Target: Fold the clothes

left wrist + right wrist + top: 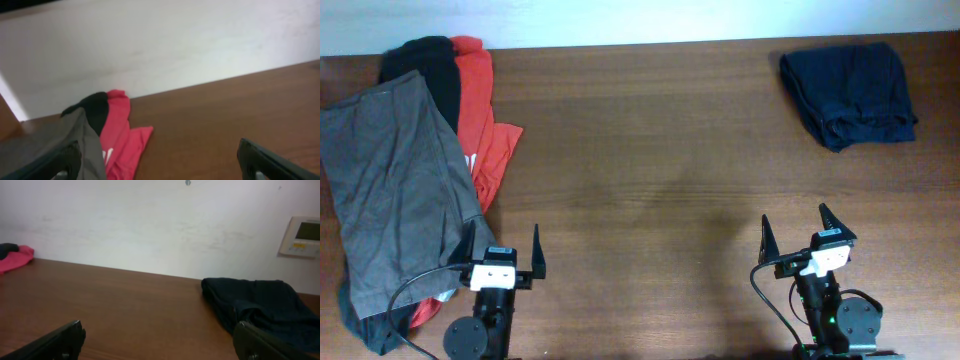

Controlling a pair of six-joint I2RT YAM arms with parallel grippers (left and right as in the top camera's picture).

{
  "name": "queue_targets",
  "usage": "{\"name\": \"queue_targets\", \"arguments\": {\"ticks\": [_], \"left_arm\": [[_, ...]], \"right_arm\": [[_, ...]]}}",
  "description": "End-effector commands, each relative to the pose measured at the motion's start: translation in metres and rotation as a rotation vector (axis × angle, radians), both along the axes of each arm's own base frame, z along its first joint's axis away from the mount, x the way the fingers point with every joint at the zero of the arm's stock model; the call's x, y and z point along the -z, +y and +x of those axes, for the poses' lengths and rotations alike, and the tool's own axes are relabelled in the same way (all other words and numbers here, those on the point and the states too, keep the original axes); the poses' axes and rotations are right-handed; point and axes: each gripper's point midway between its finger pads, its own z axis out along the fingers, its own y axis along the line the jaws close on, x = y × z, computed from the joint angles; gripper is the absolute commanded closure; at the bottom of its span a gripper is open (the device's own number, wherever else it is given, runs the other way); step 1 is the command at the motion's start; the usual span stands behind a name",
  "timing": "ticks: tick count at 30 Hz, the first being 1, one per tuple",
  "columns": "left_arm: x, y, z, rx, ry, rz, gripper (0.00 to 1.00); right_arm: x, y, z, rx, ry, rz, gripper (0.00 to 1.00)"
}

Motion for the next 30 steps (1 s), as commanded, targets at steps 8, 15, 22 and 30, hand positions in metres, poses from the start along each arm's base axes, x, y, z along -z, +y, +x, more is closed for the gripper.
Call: {"name": "queue_targets", "arguments": {"ticks": [8, 15, 22, 30], "left_arm": [[-0.08, -0.002, 0.01, 0.017, 0.067, -0.006, 0.01], [-0.102, -0.002, 0.057, 0.035, 0.317, -0.026, 0.01], [-0.082, -0.019, 0.111, 0.151, 0.599, -0.082, 0.01], [-0.006, -0.015, 0.146, 0.137, 0.819, -0.11, 0.01]], "right_arm": [[-0.097, 0.009, -0.008, -0.047, -0.003, 0.011, 0.01], [-0.125, 0.022, 0.025, -0.134, 0.24, 0.036, 0.01], [-0.114, 0.03, 0.064, -0.194, 0.551, 0.089, 0.01], [-0.072, 0.056, 0.095, -0.367, 0.746, 0.182, 0.01]]}}
